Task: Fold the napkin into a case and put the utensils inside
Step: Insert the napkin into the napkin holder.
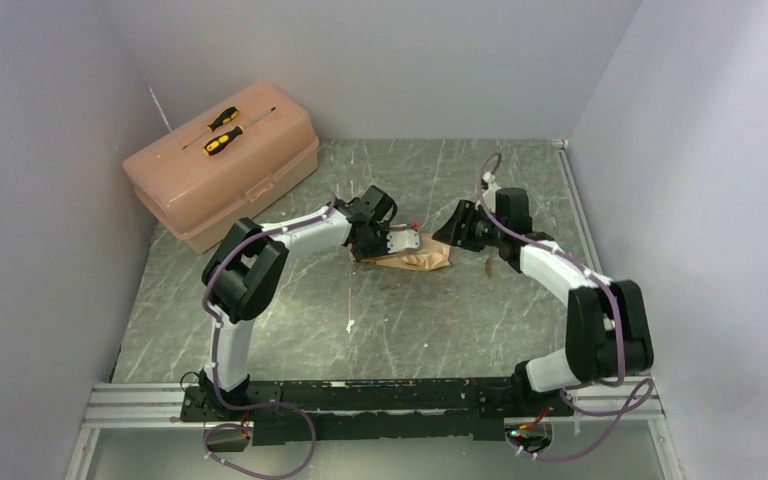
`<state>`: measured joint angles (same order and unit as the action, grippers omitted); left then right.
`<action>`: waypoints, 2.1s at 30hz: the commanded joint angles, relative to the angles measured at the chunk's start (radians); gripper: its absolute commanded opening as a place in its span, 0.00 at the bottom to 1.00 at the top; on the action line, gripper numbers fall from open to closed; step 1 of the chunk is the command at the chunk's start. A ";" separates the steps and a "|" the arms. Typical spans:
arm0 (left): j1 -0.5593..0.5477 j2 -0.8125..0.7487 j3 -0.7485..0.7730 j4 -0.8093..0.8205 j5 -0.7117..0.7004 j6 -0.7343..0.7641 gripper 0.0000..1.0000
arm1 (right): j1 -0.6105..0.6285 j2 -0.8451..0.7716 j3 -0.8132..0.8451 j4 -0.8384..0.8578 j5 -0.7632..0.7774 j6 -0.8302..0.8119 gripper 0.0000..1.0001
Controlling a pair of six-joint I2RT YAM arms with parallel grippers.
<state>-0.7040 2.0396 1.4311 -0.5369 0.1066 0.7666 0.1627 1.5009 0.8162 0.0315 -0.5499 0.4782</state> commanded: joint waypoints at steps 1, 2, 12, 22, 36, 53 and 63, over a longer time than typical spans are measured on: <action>-0.003 0.143 -0.099 -0.109 0.051 -0.006 0.07 | -0.001 -0.153 -0.105 -0.145 0.151 -0.022 0.50; -0.003 0.139 -0.103 -0.105 0.051 -0.006 0.07 | 0.000 -0.192 -0.132 -0.144 0.136 -0.011 0.48; -0.003 0.127 -0.107 -0.111 0.041 -0.005 0.06 | 0.205 -0.077 -0.259 0.155 -0.053 0.162 0.54; -0.003 0.108 -0.130 -0.092 0.037 0.010 0.06 | 0.210 0.049 -0.194 0.286 0.187 0.122 0.53; -0.002 0.091 -0.146 -0.079 0.038 0.031 0.06 | 0.171 0.269 -0.069 0.440 0.109 0.166 0.36; 0.013 0.106 -0.104 -0.102 0.036 0.002 0.05 | 0.157 0.366 -0.042 0.654 -0.231 0.395 0.32; 0.015 0.122 -0.077 -0.114 0.037 -0.013 0.05 | 0.182 0.364 -0.039 0.621 -0.188 0.372 0.41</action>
<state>-0.6994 2.0235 1.4254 -0.5289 0.1154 0.7872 0.3332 1.8797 0.7559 0.6117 -0.7341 0.8532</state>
